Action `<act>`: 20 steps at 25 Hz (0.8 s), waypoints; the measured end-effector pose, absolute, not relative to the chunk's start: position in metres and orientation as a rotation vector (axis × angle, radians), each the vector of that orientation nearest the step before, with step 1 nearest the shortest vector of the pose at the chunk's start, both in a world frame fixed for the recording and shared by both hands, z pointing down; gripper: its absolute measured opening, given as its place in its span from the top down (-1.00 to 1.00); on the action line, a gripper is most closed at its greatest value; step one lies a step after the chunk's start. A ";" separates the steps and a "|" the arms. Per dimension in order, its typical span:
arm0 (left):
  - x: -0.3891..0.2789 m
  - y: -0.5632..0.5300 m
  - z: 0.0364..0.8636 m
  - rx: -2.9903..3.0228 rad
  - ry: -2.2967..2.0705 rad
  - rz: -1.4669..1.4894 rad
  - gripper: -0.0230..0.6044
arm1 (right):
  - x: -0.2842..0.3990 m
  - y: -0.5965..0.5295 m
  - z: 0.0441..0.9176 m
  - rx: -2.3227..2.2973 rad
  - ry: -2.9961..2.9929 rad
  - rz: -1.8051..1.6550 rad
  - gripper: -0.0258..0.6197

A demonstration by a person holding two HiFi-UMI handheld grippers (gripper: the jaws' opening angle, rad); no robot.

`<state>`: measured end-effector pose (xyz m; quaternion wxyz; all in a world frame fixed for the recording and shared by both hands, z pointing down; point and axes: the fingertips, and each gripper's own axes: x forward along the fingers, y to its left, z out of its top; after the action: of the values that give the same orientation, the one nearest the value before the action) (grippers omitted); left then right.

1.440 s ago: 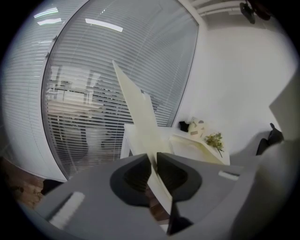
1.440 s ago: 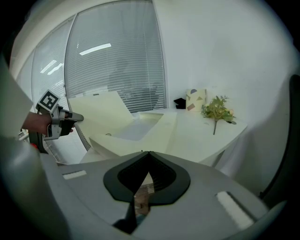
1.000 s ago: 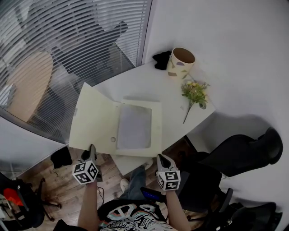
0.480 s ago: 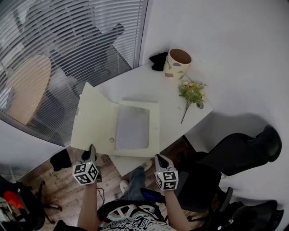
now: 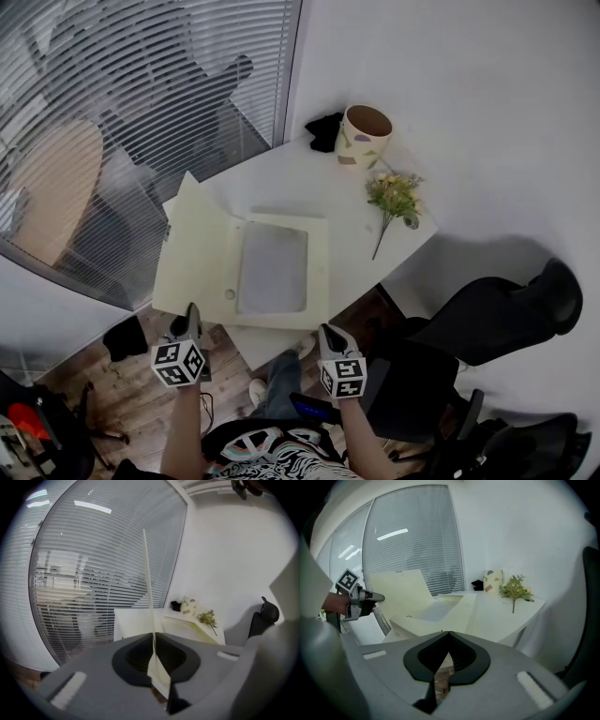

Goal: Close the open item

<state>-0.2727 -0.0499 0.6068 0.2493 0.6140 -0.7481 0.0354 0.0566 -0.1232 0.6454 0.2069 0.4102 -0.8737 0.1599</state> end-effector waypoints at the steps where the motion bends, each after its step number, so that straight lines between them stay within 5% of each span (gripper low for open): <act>1: -0.272 -0.050 0.606 1.680 -2.034 0.095 0.71 | 0.056 -0.122 0.645 1.147 -2.432 0.446 0.92; 20: -0.261 -0.062 0.594 1.789 -2.005 0.118 0.73 | 0.050 -0.123 0.645 1.170 -2.420 0.444 0.92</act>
<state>-0.2606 -0.0621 0.5939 0.2240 0.6481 -0.7266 0.0426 0.0496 -0.1234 0.6450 0.2070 0.4203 -0.8690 0.1594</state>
